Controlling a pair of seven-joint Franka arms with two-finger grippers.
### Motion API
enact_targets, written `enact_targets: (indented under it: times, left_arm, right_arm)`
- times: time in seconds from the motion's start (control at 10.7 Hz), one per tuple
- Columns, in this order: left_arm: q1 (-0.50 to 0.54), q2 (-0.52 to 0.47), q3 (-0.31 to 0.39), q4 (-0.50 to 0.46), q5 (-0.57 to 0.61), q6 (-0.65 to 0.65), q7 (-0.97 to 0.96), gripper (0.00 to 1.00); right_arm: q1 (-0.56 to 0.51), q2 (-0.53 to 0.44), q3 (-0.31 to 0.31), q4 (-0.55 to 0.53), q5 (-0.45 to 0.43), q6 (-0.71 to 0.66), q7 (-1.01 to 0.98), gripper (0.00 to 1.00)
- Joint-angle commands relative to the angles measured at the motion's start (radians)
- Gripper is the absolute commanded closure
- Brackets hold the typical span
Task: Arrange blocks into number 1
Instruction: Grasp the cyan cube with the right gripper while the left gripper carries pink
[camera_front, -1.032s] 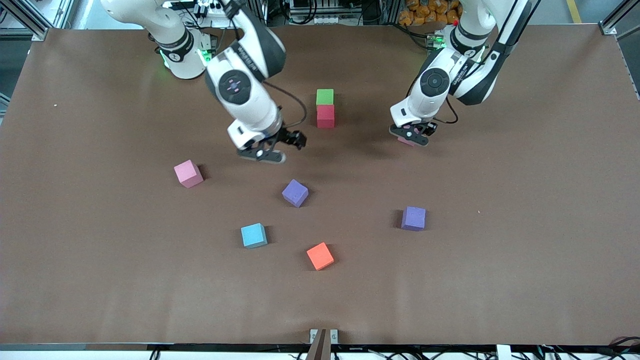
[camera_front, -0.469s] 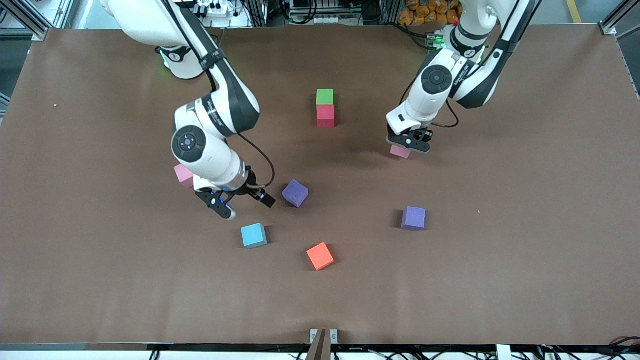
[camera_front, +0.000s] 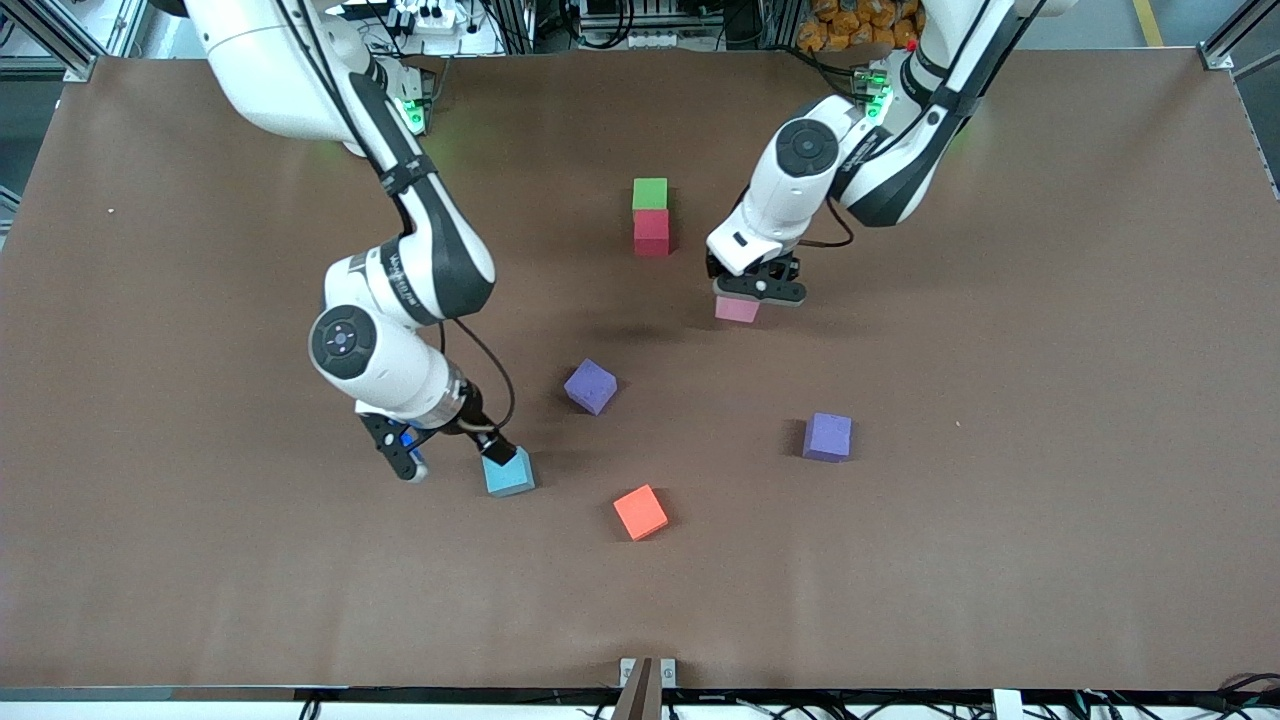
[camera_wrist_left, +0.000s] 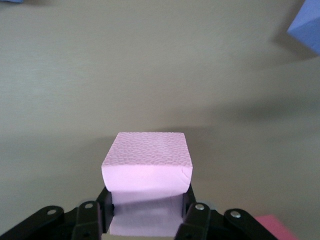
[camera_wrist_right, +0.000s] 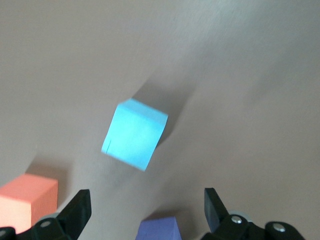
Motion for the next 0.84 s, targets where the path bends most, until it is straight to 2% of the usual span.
enact_targets:
  times: [0.0, 0.19, 0.47, 0.75]
  left_arm:
    - [-0.143, 0.123, 0.116, 0.176, -0.018, -0.066, -0.09, 0.99]
    - [-0.244, 0.173, 0.185, 0.252, -0.057, -0.104, -0.131, 0.99]
    - [-0.393, 0.2, 0.283, 0.295, -0.186, -0.13, -0.148, 0.98]
    - [-0.435, 0.237, 0.28, 0.287, -0.191, -0.13, -0.153, 0.96]
  right_arm:
    - [-0.031, 0.079, 0.009, 0.092, 0.002, -0.008, 0.017, 0.0]
    - [-0.034, 0.135, -0.004, 0.141, 0.013, -0.007, 0.013, 0.0]
    - [-0.02, 0.243, -0.036, 0.26, 0.053, -0.005, 0.015, 0.0]
    - [-0.005, 0.274, -0.059, 0.268, 0.143, 0.013, 0.015, 0.0]
